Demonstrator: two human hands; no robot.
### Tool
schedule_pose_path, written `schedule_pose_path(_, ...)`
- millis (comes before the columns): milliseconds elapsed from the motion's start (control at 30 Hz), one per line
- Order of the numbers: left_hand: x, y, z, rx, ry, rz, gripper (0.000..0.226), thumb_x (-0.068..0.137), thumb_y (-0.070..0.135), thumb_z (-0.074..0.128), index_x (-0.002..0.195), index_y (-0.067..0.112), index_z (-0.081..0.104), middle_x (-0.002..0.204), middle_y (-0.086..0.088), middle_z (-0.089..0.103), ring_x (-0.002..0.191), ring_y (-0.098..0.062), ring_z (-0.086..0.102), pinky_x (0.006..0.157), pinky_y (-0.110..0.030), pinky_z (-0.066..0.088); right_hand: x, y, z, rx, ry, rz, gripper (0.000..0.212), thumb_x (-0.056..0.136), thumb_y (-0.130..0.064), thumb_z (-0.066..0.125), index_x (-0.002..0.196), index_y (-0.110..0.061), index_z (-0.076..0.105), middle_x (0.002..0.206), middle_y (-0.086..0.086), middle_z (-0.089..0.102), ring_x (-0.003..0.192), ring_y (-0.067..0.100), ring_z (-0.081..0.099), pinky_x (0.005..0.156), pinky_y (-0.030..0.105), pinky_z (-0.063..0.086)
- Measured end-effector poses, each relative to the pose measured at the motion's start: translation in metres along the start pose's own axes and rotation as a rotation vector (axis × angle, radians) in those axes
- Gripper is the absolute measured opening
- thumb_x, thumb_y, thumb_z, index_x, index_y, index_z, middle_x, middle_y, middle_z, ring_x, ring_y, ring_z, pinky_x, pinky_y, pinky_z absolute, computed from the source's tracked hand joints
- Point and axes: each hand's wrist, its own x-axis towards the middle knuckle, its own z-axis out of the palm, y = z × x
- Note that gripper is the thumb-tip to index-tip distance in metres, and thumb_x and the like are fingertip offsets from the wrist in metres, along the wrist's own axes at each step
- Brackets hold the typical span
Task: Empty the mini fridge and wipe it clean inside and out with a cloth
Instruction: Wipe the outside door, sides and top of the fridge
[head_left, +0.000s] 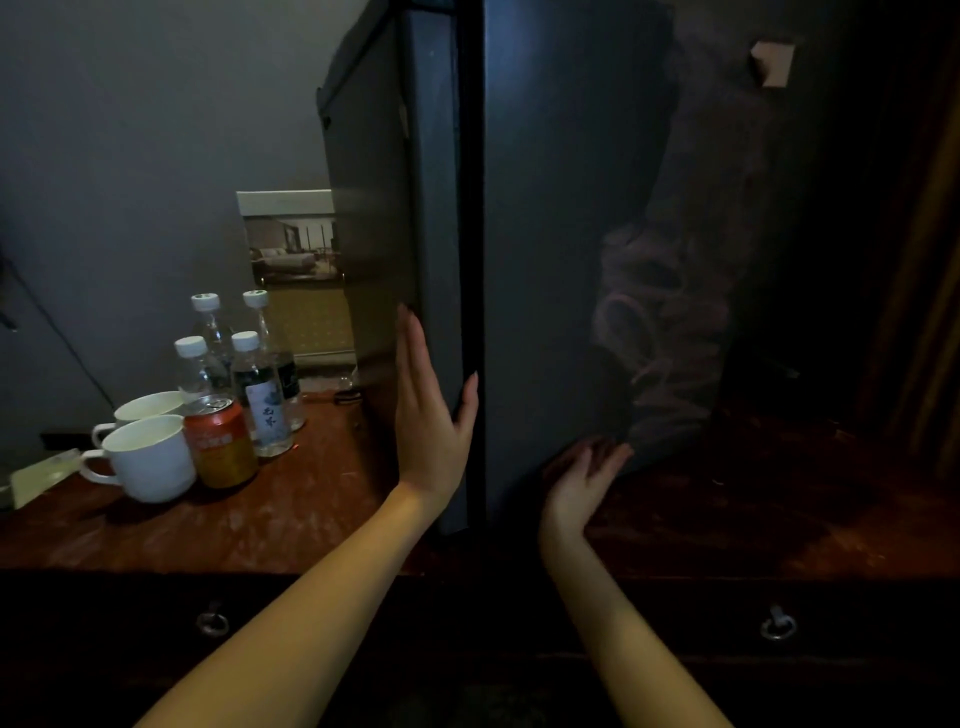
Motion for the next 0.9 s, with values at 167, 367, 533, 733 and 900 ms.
schedule_pose_path(167,-0.001,0.0,0.001,0.009,0.012,0.005,0.074,0.094,0.02,0.055,0.149,0.001,0.011,0.157,-0.022,0.012,0.148,-0.007,0.002,0.118,-0.019,0.01,0.029,-0.064,0.037,0.066,-0.052,-0.306,0.059,0.096,-0.016,0.041,0.151,-0.006,0.02,0.159,0.013,0.018,0.147,0.025,0.019,0.121,0.042,0.014)
schedule_pose_path(367,-0.001,-0.002,0.001,-0.001,0.004,-0.003,0.075,0.092,0.016,0.053,0.15,0.005,0.008,0.158,-0.017,0.009,0.148,-0.007,0.002,0.118,-0.019,0.009,-0.03,-0.09,0.045,-0.159,-0.547,-0.804,0.055,0.098,-0.006,0.04,0.15,0.0,0.023,0.161,0.009,0.012,0.15,0.021,0.008,0.122,0.038,0.011)
schedule_pose_path(533,-0.002,0.0,0.0,0.016,0.004,0.005,0.071,0.096,0.023,0.051,0.149,0.0,0.01,0.158,-0.019,0.01,0.148,-0.008,0.002,0.118,-0.019,0.01,-0.029,-0.022,-0.006,-0.187,-0.496,-0.609,0.058,0.101,-0.013,0.037,0.153,-0.016,0.012,0.163,-0.001,0.003,0.15,0.014,0.003,0.122,0.032,0.006)
schedule_pose_path(733,-0.001,0.0,0.0,0.018,0.015,0.002,0.072,0.094,0.019,0.054,0.15,0.002,0.011,0.157,-0.019,0.011,0.148,-0.006,0.002,0.118,-0.017,0.011,0.041,-0.021,-0.01,-0.073,-0.151,-0.256,0.058,0.099,-0.011,0.04,0.144,-0.029,0.009,0.161,0.011,0.01,0.148,0.023,0.015,0.121,0.047,0.012)
schedule_pose_path(900,-0.002,0.001,0.0,0.017,0.025,0.008,0.072,0.093,0.018,0.054,0.149,0.0,0.012,0.157,-0.018,0.011,0.148,-0.004,0.001,0.117,-0.016,0.01,0.046,-0.082,0.029,-0.064,-0.169,-0.452,0.065,0.09,-0.014,0.041,0.152,-0.015,0.021,0.16,0.004,0.019,0.147,0.013,0.018,0.121,0.04,0.015)
